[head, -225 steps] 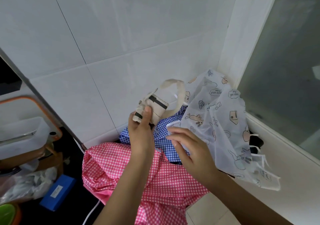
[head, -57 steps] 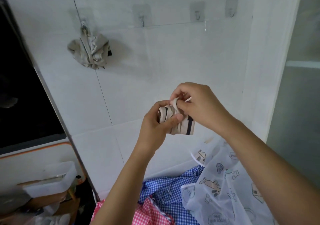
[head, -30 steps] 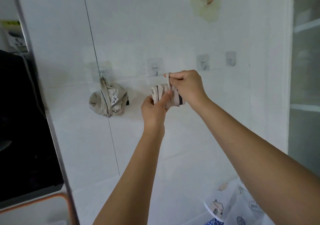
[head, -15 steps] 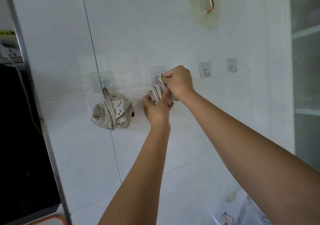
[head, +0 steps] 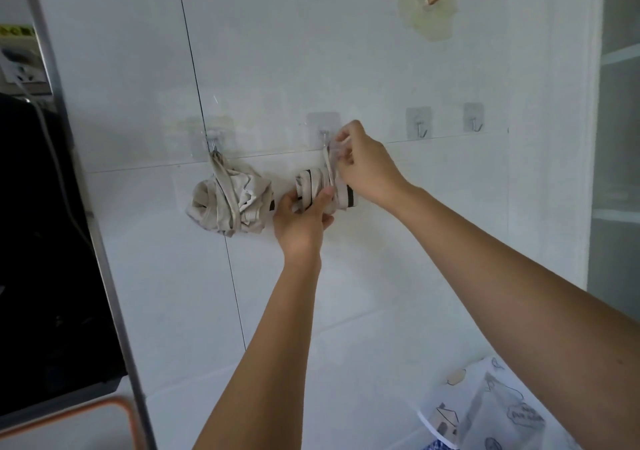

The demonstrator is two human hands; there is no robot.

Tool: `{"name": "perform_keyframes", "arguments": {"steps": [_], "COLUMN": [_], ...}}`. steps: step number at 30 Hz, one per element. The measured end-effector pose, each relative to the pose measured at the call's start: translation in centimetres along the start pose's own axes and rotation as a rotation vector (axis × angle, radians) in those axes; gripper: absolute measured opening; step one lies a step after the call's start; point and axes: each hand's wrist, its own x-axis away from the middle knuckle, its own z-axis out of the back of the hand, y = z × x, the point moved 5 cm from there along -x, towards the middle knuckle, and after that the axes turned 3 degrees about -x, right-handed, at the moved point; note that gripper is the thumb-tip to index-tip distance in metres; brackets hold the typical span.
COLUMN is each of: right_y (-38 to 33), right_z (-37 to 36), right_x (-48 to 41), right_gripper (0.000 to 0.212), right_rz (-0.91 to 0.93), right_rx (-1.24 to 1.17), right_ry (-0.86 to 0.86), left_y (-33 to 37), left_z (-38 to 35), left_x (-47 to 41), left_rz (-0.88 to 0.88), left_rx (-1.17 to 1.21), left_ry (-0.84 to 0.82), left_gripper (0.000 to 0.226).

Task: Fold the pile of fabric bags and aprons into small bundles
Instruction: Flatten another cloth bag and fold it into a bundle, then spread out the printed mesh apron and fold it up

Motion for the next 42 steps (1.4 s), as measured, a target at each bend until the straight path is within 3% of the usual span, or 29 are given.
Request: {"name": "perform_keyframes", "arguments": {"steps": [4,10,15,20,22,25,28,31,34,37,42], "right_y": [2.1,3.6,8.7,15.5,18.3,20.7,21.2,20.2,21.1,22.7,26.5], "right_z": [0.9,1.9,0.4,-3.2,-4.7,-6.5,-7.6,-6.3,-2.3,1.5,2.6], "right_x": [2.6,8.4,18.7,30.9,35.9,42.5,48.1,49.3,49.1,50.0,52.7], "right_gripper": [0.032,0.039,0.019,0.017,0.026,0.066,0.096,0.108,0.095,0.096,0.126], "right_rz": [0.010,0.029,-0.170,-0.486,-0.657,-0.769,-0.801,-0.613,-0.567,-0.776,-1.198], "right_rx": [-0.020,-0.059,-0.039,0.089,0.187,0.299,0.464,0.607,0.622,0.635,0.443], "right_ry": [0.063,0.017,-0.128,-0.414,-0.575,-0.723,-0.903,-0.690,-0.290,-0.053,-0.042], "left_y": [-0.3,-2.3,-9.1,-18.9,-23.1,-27.8,-33.5,-35.5,-35.3,-36.5,-38.2], "left_z": [0.2,2.0,5.7,11.3,13.0,15.1,18.4,21.1,21.7,22.1,23.3], "left_x": [1.1,3.3,8.8,15.8,19.1,23.5,27.7,31.0,31.9,31.2,30.3], "left_rz": [0.014,0.058,0.109,0.327,0.428,0.512,0.683,0.717,0.685,0.697,0.807], "left_rx": [-0.054,-0.248,-0.728,-0.976,-1.044,-1.128,-1.395,-1.526,-1.540,-1.484,-1.345], "left_ry": [0.025,-0.014,-0.251,-0.405,-0.489,-0.648,-0.950,-1.152,-1.221,-1.209,-1.112], "left_gripper": [0.037,0.046,0.022,0.024,0.025,0.039,0.093,0.115,0.130,0.157,0.123]}}
